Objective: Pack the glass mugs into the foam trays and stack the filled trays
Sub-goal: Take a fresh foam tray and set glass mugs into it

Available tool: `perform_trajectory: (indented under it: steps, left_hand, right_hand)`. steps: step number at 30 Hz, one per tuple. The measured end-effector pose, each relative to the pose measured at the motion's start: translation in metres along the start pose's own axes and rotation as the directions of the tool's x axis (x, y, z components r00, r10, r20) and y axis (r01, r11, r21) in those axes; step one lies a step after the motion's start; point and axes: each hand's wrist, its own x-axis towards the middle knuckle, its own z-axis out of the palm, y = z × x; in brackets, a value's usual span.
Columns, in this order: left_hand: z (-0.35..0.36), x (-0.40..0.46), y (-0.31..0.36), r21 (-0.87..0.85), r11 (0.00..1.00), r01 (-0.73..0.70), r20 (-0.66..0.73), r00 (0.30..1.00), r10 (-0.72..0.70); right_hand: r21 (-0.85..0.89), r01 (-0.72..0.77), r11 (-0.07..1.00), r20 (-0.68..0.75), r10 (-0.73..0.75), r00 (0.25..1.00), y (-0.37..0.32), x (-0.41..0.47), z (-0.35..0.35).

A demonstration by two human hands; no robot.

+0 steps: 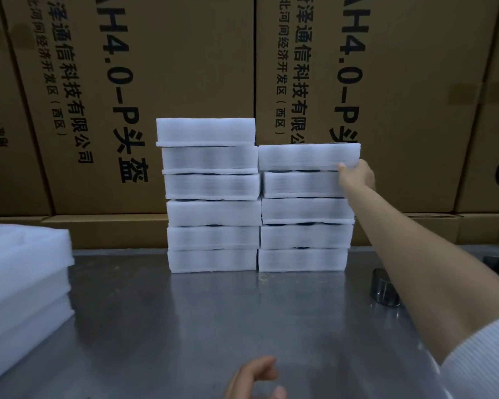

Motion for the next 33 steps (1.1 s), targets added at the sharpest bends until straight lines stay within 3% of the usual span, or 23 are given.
perform_trajectory:
  steps: [3,8,13,16,20,23,27,33]
  left_hand:
    - [0.002,-0.003,-0.003,-0.060,0.997,-0.040,-0.031,0.999,0.038]
    - [0.000,-0.006,0.007,-0.067,0.998,0.009,0.030,1.000,-0.007]
    - [0.001,0.000,0.005,-0.097,0.993,0.068,0.069,0.996,-0.061]
    - [0.000,0.000,0.009,-0.009,0.998,0.058,0.053,0.997,-0.057]
    - [0.001,0.001,0.002,0.047,0.995,0.084,0.064,0.994,-0.087]
    - [0.002,-0.005,0.006,-0.026,0.996,0.089,0.053,0.995,-0.088]
    - [-0.004,-0.007,0.005,-0.055,0.989,0.139,0.107,0.985,-0.132]
    - [-0.005,-0.011,0.004,-0.041,0.991,0.124,0.088,0.989,-0.120]
  right_hand:
    - [0.023,-0.085,0.996,0.107,0.082,0.991,-0.004,0.007,-0.006]
    - [0.048,-0.220,0.974,0.214,0.206,0.955,0.003,0.019,-0.017]
    - [-0.067,-0.152,0.986,0.062,0.156,0.986,0.010,0.029,-0.011]
    - [-0.110,-0.136,0.985,0.011,0.138,0.990,0.014,0.027,-0.007]
    - [0.068,-0.185,0.980,0.031,0.184,0.982,0.032,0.002,0.002]
    - [0.139,-0.134,0.981,-0.029,0.139,0.990,0.060,-0.053,0.013]
    - [0.176,-0.244,0.954,0.109,0.228,0.968,0.112,-0.145,0.019]
    - [0.235,-0.104,0.966,0.397,0.003,0.918,0.123,-0.254,-0.018]
